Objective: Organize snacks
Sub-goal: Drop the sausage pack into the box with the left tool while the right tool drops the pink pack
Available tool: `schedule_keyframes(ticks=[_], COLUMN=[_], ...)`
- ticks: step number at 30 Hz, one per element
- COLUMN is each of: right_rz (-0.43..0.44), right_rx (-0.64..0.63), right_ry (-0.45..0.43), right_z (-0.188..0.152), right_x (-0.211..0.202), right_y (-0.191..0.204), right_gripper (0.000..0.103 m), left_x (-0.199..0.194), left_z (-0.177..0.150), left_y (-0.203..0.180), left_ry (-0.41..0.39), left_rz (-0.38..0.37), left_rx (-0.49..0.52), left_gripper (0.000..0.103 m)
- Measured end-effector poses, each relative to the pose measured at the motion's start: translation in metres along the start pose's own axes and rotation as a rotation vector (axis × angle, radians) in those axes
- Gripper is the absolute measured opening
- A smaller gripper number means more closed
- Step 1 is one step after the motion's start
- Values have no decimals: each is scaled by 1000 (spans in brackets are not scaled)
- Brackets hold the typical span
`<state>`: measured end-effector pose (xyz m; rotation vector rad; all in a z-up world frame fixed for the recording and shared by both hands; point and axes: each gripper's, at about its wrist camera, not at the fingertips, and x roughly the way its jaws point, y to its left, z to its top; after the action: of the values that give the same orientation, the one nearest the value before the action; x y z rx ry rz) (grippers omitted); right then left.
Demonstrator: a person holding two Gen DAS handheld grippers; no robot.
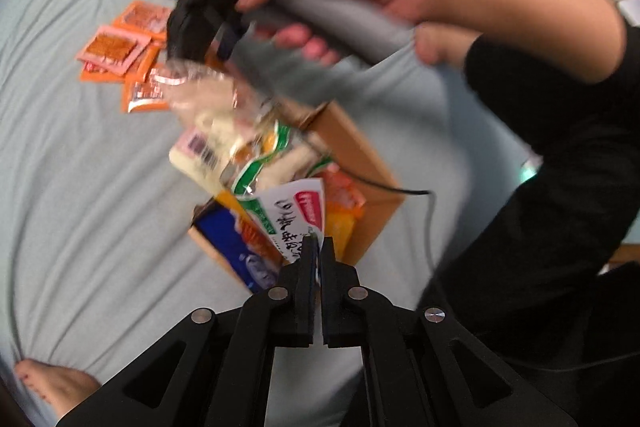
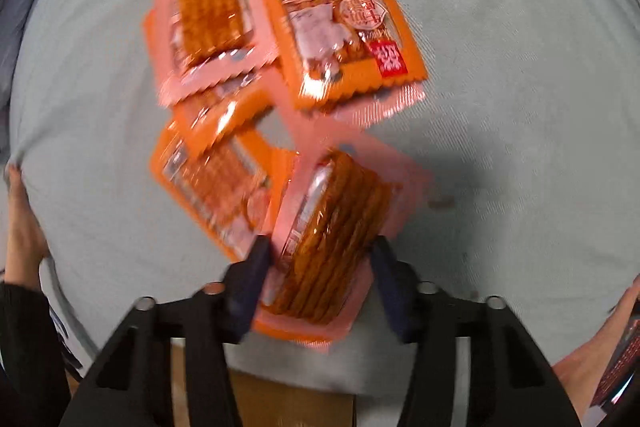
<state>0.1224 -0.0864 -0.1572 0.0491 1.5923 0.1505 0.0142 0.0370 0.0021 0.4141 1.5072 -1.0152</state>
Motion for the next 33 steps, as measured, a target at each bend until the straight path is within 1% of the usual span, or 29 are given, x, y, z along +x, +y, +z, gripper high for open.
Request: schedule_keyframes(ticks=[2, 4, 6, 7, 8, 10, 11, 13, 15, 17, 18, 22, 25, 26, 27, 28, 30, 32, 33], right_rz=[19, 9, 23, 30, 36, 52, 63, 88, 100, 134, 147, 150, 167, 165, 158, 162, 160, 157, 178], right_rx=[-40, -54, -50, -46, -42, -32, -25, -18, -33, -58, -70, -140, -176, -185, -191, -194, -157, -119, -109], right_ry=[-24, -51, -73, -84, -98, -129, -140, -153, -164, -156, -146, -101, -91, -95, -98, -94, -65, -17, 1], right_z=[-11, -23, -34, -38, -44, -57, -65, -73, -97, -120, -134, -176, -183, -179, -178, -179, -179, -178, -177], right_x=[-11, -23, -35, -42, -50, -71, -82, -105, -128, -150, -155, -159, -158, -156, -153, -150, -136, -128, -125], right_y=[2, 0, -3, -5, -11, -23, -25, -26, -26, -29, -25, 0, 15, 18, 21, 21, 22, 20, 20], right_gripper=[28, 27, 26, 26, 26, 26, 26, 26, 26, 26, 26, 26, 27, 31, 38, 42, 56, 66, 66], left_x=[14, 18, 23, 23, 23, 17, 14, 0, -10, -18, -22, -35, -42, -45, -46, -50, -55, -66, -70], left_z=[-6, -7, -11, -12, -12, -11, -9, -7, -8, -10, -10, -10, -11, -12, -11, -12, -12, -13, -13], left_y=[1, 3, 5, 5, 6, 5, 9, 14, 20, 30, 34, 48, 54, 54, 53, 51, 48, 43, 41], left_ry=[30, 53, 79, 83, 79, 49, 30, -26, -64, -105, -119, -158, -190, -210, -226, -242, -268, -309, -330], left_rz=[19, 30, 14, 26, 49, 93, 104, 134, 148, 150, 156, 195, 228, 250, 275, 306, 371, 432, 458], left_rx=[-8, -21, -18, -13, -7, 0, -2, -14, -39, -82, -102, -187, -226, -232, -233, -227, -207, -181, -172], left_gripper=[13, 28, 38, 44, 46, 60, 63, 73, 79, 79, 80, 80, 80, 80, 80, 80, 82, 84, 86])
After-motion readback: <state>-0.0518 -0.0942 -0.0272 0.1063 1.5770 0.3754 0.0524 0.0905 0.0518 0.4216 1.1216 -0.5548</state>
